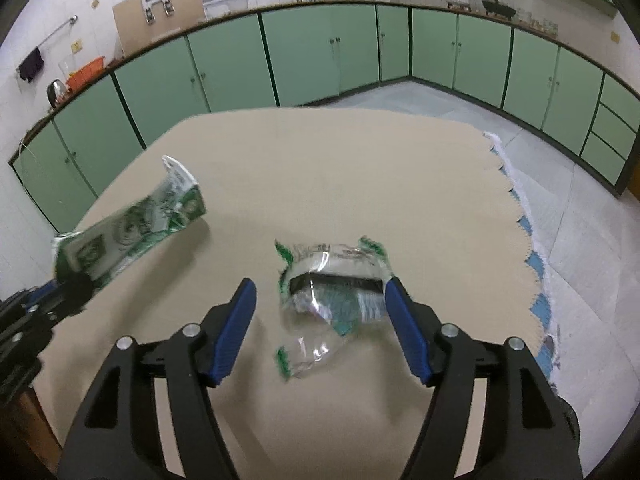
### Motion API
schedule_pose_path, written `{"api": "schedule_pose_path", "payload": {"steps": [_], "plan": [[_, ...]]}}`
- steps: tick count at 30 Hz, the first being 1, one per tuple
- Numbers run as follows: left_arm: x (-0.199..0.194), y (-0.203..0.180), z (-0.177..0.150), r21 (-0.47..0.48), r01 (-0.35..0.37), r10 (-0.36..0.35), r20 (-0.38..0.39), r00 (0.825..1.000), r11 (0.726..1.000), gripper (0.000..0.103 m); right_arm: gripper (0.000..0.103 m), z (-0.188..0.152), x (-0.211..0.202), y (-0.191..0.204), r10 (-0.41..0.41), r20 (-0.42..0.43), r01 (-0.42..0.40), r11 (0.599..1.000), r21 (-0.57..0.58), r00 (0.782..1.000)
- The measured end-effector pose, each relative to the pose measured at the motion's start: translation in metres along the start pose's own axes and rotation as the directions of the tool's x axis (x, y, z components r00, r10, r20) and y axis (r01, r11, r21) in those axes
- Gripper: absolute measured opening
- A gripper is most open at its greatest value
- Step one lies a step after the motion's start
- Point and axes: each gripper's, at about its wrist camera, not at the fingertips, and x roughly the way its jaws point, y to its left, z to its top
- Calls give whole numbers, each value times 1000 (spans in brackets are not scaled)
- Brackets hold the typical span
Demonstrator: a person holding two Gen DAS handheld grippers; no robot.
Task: Collect trash
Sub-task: 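Grasp the green milk carton with the left gripper while the right grasps the clear wrapper, then lift the carton and wrapper and carry both over the black bin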
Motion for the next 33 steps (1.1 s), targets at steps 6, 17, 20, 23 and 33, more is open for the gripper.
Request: {"api": "schedule_pose_path", "payload": {"steps": [6, 17, 20, 23, 33], "plan": [[-5, -3, -2, 3, 8, -8, 3, 1000, 1000, 18, 2, -3, -1, -9, 52, -35, -52, 999, 18, 998], [-37, -31, 0, 45, 56, -58, 34, 998, 997, 16, 0, -19, -85, -29, 116, 51, -121, 988, 92, 992], [-48, -49, -1, 73, 86, -89, 41, 995, 994, 16, 0, -30, -113, -45, 112, 69, -119, 985, 123, 991], [-56, -63, -5, 91, 110, -115, 45, 992, 990, 16, 0, -42, -137, -59, 96, 84, -107, 984, 143, 992], [-83, -126, -17, 153, 233, -238, 19, 971, 960, 16, 0, -105, -206, -115, 11, 107, -39, 963, 265, 994]]}}
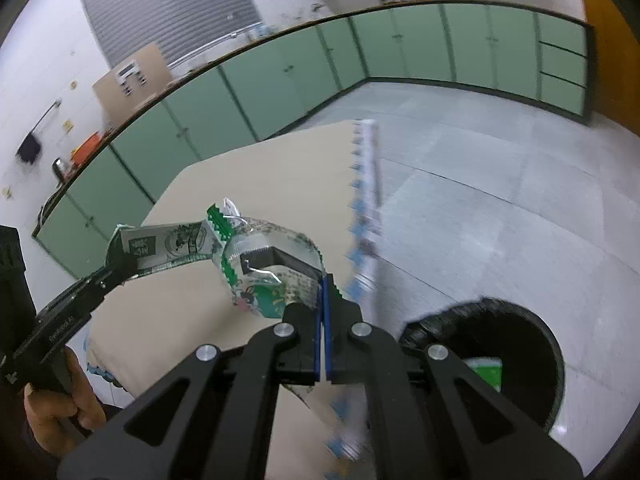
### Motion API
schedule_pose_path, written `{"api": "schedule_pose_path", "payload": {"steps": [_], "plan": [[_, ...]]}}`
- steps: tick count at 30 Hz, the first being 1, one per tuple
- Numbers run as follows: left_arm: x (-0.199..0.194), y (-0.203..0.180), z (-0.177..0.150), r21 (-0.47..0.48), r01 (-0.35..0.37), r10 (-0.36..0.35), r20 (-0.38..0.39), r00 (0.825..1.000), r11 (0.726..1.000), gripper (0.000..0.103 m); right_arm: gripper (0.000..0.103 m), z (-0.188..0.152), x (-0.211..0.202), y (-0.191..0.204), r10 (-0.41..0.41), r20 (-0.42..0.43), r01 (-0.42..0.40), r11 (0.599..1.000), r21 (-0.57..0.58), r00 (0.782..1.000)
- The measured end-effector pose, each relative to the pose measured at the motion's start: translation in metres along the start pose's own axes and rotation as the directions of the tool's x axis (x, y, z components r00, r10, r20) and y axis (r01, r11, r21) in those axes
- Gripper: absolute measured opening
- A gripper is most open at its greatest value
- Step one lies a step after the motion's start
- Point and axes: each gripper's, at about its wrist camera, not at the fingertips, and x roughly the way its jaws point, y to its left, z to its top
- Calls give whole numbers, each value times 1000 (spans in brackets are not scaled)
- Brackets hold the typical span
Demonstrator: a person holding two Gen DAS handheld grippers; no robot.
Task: Collect trash
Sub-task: 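Lift the carton and wrapper and carry both over the black bin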
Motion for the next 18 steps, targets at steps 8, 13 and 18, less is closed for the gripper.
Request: {"api": "schedule_pose_path", "payload": {"steps": [8, 13, 18], "plan": [[26, -103, -13, 128, 158, -150, -74, 986, 979, 16, 0, -50, -28, -92, -111, -50, 117, 978, 170, 993], [55, -159, -32, 203, 231, -200, -161, 966, 951, 16, 0, -78, -21, -134, -166, -98, 185, 954, 237, 981], [90, -198, -67, 227, 262, -199, -269, 943, 938, 16, 1, -98, 6, -173, -195, -183, 243, 924, 296, 964]]}}
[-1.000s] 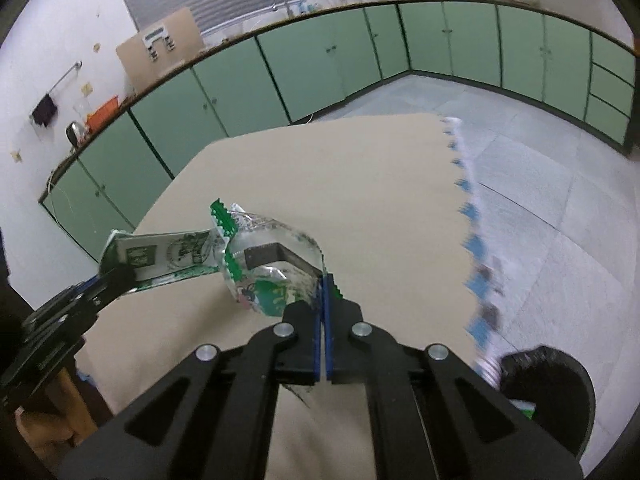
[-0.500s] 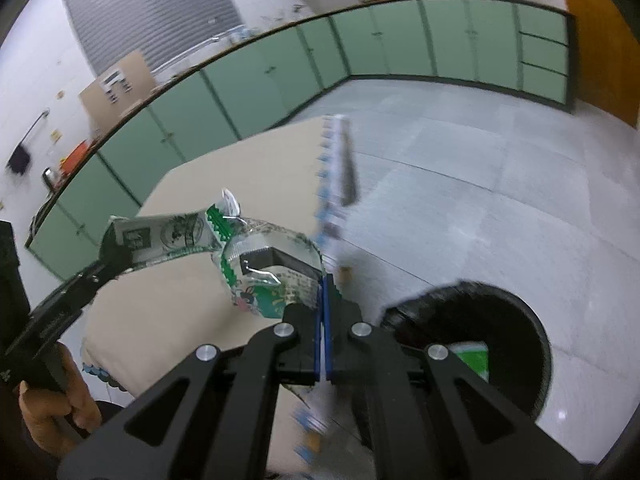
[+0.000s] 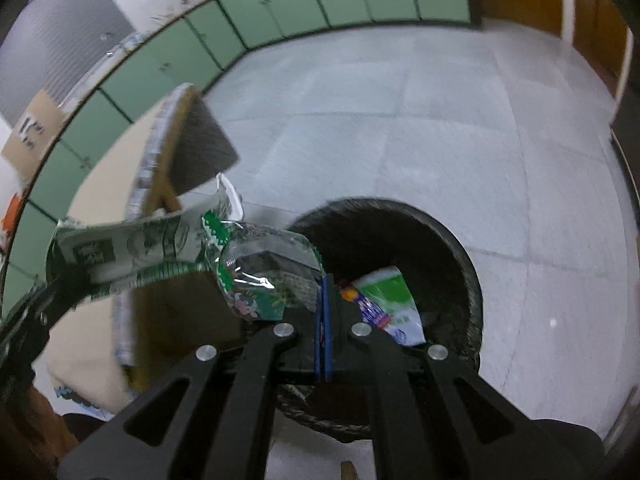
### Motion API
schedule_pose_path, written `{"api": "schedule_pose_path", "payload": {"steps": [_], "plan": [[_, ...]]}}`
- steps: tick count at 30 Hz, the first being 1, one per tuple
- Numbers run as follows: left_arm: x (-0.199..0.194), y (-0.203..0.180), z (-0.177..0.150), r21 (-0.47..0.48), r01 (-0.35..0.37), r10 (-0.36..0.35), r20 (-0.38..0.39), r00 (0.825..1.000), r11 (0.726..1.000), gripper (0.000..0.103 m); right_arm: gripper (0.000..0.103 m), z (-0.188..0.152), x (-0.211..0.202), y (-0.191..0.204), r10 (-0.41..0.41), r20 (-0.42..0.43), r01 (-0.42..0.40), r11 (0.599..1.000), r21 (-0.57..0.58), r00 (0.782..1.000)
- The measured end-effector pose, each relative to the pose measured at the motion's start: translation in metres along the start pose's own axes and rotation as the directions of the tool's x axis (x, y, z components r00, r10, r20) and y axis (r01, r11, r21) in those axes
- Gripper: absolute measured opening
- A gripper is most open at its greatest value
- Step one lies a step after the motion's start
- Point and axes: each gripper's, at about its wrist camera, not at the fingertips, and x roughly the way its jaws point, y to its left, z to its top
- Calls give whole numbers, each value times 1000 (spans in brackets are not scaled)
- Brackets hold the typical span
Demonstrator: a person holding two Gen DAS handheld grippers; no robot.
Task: Collect trash
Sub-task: 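Lift the carton and wrapper and carry both over the black bin, then open both grippers over the bin to drop the carton and wrapper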
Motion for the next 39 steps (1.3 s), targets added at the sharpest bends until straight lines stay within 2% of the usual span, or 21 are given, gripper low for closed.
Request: {"api": "schedule_pose_path", "payload": {"steps": [3, 4, 5, 6, 8, 9, 13, 16, 18, 21, 24, 29, 32, 39], "plan": [[26, -5, -7, 9, -3, 3, -59, 998, 1000, 16, 7, -7, 16, -15, -14, -45, 16, 1000, 26, 999], [40, -7, -8, 15, 4, -3, -104, 995, 1000, 17, 10, -9, 23, -20, -19, -70, 22, 999, 39, 997], [48, -11, -8, 13, 5, -4, -120, 993, 1000, 17, 23, -11, 26, -23, -23, -82, 27, 998, 48, 996], [58, -12, -9, 18, 6, -3, -142, 990, 1000, 17, 42, -11, 28, -25, -30, -84, 34, 998, 53, 996], [72, -17, -11, 36, 9, -3, -171, 985, 999, 19, 52, -12, 26, -27, -42, -79, 47, 997, 63, 996], [74, -19, -11, 42, 7, 1, -174, 985, 999, 20, 52, -11, 26, -30, -30, -79, 36, 997, 74, 996], [87, -24, -11, 52, 0, 10, -198, 980, 999, 33, 52, -9, 25, -37, -19, -77, 27, 995, 100, 997], [92, -26, -9, 56, -4, 15, -202, 979, 998, 34, 53, -9, 24, -38, -13, -67, 20, 994, 109, 998], [90, -24, -10, 53, -9, 20, -203, 979, 999, 36, 53, -7, 23, -41, -12, -63, 20, 993, 119, 998], [84, -18, -13, 52, -29, 38, -195, 980, 998, 48, 56, -6, 23, -42, -27, -58, 33, 993, 113, 998], [74, -12, -14, 38, -43, 49, -183, 982, 998, 49, 56, -7, 22, -36, -40, -52, 45, 995, 89, 998], [39, -2, -10, 6, -71, 71, -123, 990, 997, 57, 64, -16, -1, -16, -51, -10, 52, 998, 41, 999], [7, 3, -6, 3, -103, 103, -63, 993, 995, 67, 69, -23, -24, 1, -59, 35, 60, 998, -10, 998], [-70, 24, -12, -70, -159, 162, 43, 986, 985, 77, 84, -36, -93, 52, -49, 172, 70, 991, -116, 984]]}}
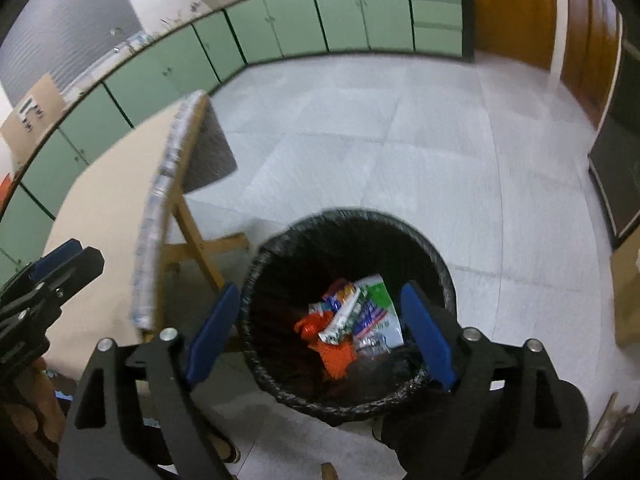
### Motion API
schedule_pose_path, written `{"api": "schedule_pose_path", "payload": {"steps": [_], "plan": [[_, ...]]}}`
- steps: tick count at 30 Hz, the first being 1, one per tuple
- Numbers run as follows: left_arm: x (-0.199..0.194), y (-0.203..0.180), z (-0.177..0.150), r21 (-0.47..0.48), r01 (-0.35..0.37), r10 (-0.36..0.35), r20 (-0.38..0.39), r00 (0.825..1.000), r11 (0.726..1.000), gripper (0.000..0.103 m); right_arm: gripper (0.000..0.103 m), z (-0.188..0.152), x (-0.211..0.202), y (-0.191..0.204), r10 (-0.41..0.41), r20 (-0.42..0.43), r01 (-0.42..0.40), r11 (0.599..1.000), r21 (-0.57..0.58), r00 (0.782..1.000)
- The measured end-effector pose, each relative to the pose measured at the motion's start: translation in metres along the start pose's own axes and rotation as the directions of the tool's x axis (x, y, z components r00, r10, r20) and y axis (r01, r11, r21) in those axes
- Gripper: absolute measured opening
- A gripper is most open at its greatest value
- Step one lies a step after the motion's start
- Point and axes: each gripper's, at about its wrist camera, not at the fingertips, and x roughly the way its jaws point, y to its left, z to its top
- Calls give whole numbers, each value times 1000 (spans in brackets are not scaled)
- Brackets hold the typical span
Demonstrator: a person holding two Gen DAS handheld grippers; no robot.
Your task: Collect trash
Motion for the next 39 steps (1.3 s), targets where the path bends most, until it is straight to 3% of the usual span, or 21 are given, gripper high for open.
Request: {"api": "schedule_pose_path", "payload": {"steps": [5, 8, 11, 13, 17, 20, 23, 25, 31, 39], "plan": [[-53, 21, -4, -48, -61, 64, 68, 996, 997, 82, 88, 8, -48, 32, 17, 91, -12, 998, -61, 996], [-86, 30, -5, -72, -111, 119, 107, 987, 991, 87, 92, 10, -73, 49, -37, 135, 49, 995, -91, 990], [-127, 35, -7, -103, -202, 217, 177, 960, 974, 97, 98, 10, -106, 65, -106, 213, 130, 986, -101, 971], [-154, 40, -6, -153, -262, 290, 200, 936, 953, 97, 98, 10, -130, 79, -139, 268, 171, 980, -99, 953], [-196, 46, -6, -197, -262, 304, 229, 925, 945, 97, 98, 13, -166, 101, -179, 309, 217, 972, -91, 934], [-227, 44, -6, -188, -269, 312, 267, 912, 945, 97, 98, 10, -189, 109, -134, 327, 176, 979, -101, 935], [-257, 42, -12, -185, -288, 334, 304, 892, 939, 97, 98, 6, -219, 113, -97, 406, 141, 987, -81, 909], [-274, 44, -16, -207, -271, 327, 328, 886, 940, 97, 98, 4, -231, 114, -84, 418, 127, 989, -76, 904], [-308, 52, -25, -293, -325, 416, 343, 842, 899, 97, 98, -2, -261, 121, -126, 489, 181, 981, -66, 863], [-343, 39, -36, -292, -373, 464, 376, 802, 881, 97, 98, -14, -283, 126, -119, 547, 184, 981, -66, 829]]}}
